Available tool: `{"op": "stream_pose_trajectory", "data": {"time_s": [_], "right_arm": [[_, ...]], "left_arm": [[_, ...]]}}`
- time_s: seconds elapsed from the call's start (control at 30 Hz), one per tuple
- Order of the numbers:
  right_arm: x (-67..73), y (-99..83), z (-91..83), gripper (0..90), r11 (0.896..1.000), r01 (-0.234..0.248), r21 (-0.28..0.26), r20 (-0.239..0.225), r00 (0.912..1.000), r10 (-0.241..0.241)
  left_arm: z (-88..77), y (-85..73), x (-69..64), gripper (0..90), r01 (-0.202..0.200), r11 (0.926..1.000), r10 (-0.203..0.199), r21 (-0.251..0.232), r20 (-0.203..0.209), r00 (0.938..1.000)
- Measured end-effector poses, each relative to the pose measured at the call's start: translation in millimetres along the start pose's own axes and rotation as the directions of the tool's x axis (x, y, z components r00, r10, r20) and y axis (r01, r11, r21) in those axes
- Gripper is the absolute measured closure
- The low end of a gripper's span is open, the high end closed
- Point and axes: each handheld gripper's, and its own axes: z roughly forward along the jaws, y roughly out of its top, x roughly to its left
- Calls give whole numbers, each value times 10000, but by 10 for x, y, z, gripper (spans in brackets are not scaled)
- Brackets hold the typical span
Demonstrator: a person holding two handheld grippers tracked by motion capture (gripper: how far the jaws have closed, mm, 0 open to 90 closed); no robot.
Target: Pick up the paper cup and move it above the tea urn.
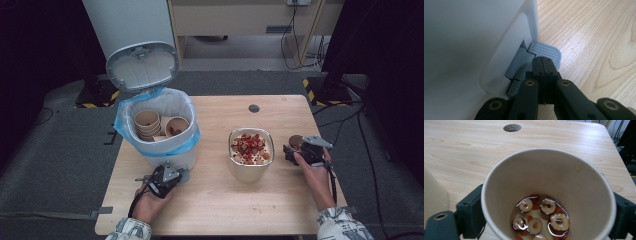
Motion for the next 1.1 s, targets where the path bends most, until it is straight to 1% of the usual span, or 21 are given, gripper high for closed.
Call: {"op": "stream_pose_trajectory", "data": {"time_s": [0.07,0.17,0.23,0.37,0.4,0.47,0.6,0.83,0.93,1.1], "right_arm": [[-9,9,8,172,10000,-21,-98,-53,10000,20],[-18,16,12,194,9998,-19,-215,-79,10000,18],[-20,6,19,228,9998,91,-180,-167,9998,-94],[-29,1,21,235,9996,148,-227,-220,9996,-153],[-31,1,18,243,9993,264,-251,-256,9993,-271],[-33,-1,17,246,9991,322,-262,-265,9991,-329],[-45,-9,17,258,9989,326,-339,-422,9985,-340],[-70,-15,7,282,9980,475,-410,-739,9960,-504],[-73,-13,3,284,9978,536,-398,-785,9953,-566],[-91,-2,-18,291,9966,589,-582,-897,9939,-640]], "left_arm": [[-1,1,0,898,7,10000,-7,16,-2,10000],[-1,1,0,898,-2,10000,2,20,-6,10000],[-1,0,1,898,6,10000,-6,15,-1,10000],[0,0,0,898,6,10000,-6,-3,2,10000],[0,0,-1,898,5,10000,-5,-1,-2,10000],[0,0,0,898,6,10000,-6,-3,-2,10000],[-1,1,0,898,6,10000,-6,18,-4,10000],[0,0,-2,898,10,10000,-10,-2,-6,10000],[0,0,-2,898,6,10000,-6,1,-11,10000],[0,0,-1,898,10,10000,-10,1,-7,10000]]}}
